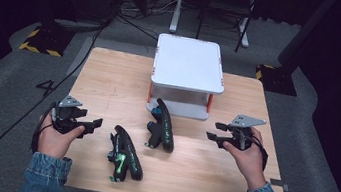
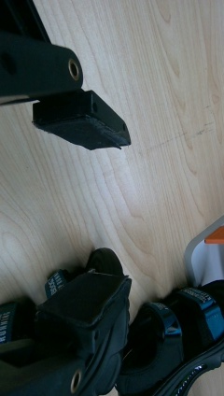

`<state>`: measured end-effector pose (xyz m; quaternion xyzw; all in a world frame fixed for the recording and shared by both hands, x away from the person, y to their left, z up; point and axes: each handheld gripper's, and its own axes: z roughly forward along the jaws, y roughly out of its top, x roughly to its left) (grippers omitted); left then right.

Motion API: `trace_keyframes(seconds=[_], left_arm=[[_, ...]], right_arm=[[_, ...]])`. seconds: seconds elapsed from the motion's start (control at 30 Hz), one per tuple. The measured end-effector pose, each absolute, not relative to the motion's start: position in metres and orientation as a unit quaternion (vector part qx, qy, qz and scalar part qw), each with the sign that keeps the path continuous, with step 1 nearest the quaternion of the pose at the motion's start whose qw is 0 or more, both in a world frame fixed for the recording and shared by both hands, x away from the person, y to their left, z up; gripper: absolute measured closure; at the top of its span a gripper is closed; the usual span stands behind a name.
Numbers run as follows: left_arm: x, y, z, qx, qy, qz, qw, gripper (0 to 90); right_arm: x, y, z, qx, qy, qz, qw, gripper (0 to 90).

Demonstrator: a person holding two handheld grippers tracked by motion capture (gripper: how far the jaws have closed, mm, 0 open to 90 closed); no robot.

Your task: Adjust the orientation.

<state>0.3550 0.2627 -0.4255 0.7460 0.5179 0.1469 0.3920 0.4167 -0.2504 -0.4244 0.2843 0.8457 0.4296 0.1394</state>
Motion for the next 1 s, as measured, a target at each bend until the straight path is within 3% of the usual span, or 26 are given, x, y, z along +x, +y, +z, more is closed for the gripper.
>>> trace_keyframes(seconds=[0.2,0.4,0.7,0.77,0.8,0.83,0.87,0.93,1.0], left_arm=[[0.353,0.261,-0.425,0.751,0.512,0.147,0.389,27.9],[0.346,0.265,-0.426,0.749,0.517,0.153,0.385,26.7],[0.342,0.269,-0.429,0.747,0.525,0.154,0.378,25.0],[0.342,0.269,-0.431,0.748,0.527,0.151,0.374,25.1],[0.342,0.269,-0.432,0.747,0.528,0.152,0.374,25.1],[0.342,0.269,-0.432,0.748,0.527,0.151,0.374,25.1],[0.342,0.268,-0.433,0.747,0.529,0.150,0.374,25.1],[0.342,0.267,-0.433,0.750,0.526,0.148,0.373,25.2],[0.342,0.267,-0.434,0.750,0.526,0.148,0.372,25.2]], right_arm=[[0.408,-0.229,-0.422,0.254,0.858,0.427,0.129,32.2],[0.395,-0.181,-0.428,0.178,0.879,0.427,0.111,22.3],[0.389,-0.138,-0.447,0.188,0.867,0.452,0.093,17.6],[0.388,-0.133,-0.447,0.180,0.865,0.457,0.105,20.4],[0.389,-0.130,-0.444,0.176,0.862,0.460,0.120,33.1],[0.389,-0.130,-0.444,0.176,0.862,0.460,0.120,33.1],[0.390,-0.130,-0.443,0.177,0.862,0.459,0.124,43.5],[0.395,-0.131,-0.440,0.178,0.856,0.466,0.138,55.4],[0.396,-0.130,-0.441,0.176,0.857,0.463,0.143,59.6]])
